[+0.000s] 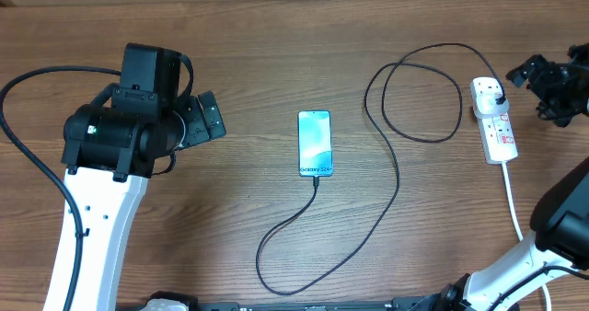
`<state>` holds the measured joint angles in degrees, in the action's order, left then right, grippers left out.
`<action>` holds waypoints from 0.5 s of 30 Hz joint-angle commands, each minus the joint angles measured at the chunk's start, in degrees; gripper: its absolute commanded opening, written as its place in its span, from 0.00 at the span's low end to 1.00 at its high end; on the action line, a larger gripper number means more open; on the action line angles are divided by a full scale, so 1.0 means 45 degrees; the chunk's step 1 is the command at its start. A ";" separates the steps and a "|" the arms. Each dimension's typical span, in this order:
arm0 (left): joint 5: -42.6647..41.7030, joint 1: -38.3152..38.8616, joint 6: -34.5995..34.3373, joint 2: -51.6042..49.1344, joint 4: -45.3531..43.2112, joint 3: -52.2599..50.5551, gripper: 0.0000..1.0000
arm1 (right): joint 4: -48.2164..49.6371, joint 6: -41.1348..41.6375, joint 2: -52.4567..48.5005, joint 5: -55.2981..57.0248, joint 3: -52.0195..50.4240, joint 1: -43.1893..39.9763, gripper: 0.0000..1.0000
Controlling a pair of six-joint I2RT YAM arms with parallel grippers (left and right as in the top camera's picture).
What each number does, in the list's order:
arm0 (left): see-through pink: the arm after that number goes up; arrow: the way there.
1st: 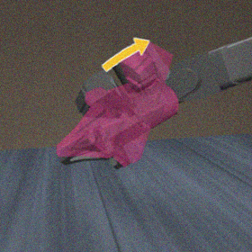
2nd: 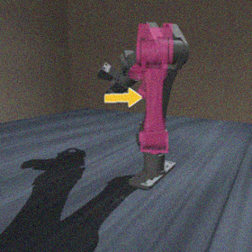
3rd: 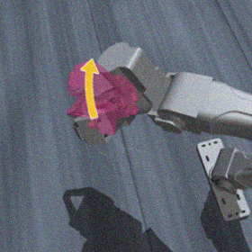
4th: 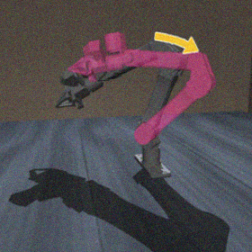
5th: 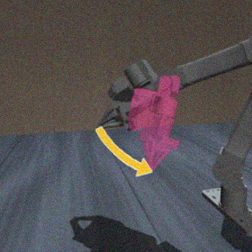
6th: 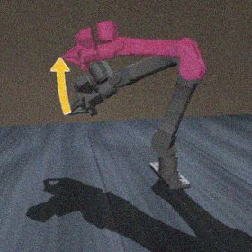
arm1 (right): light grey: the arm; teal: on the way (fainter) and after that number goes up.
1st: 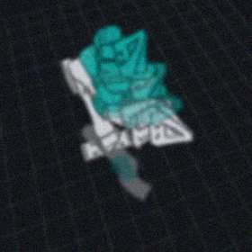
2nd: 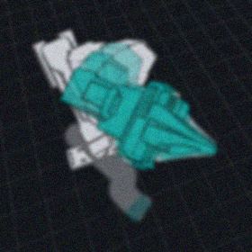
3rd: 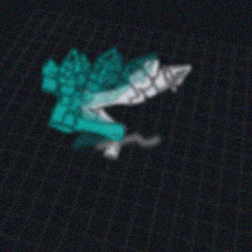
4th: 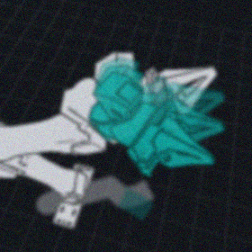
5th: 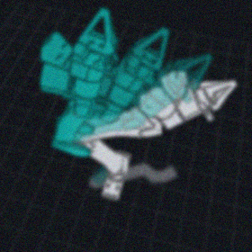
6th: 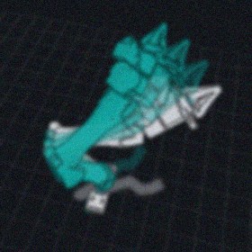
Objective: Plug charger to phone and switch on socket
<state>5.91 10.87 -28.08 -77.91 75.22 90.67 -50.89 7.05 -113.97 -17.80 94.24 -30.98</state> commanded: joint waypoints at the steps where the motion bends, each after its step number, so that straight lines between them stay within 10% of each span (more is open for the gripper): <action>1: 0.0243 0.0087 0.0238 -0.0141 -0.0015 -0.0010 0.99 | 0.0301 -0.0311 -0.0267 -0.0160 -0.0471 0.0160 1.00; 15: 0.0243 0.0087 0.0238 -0.0141 -0.0015 -0.0010 1.00 | 0.2278 -0.0311 -0.0267 -0.0277 -0.2385 0.1137 1.00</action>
<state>5.96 10.87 -28.08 -77.93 75.22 90.67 -41.58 5.98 -114.93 -18.81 83.85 -25.87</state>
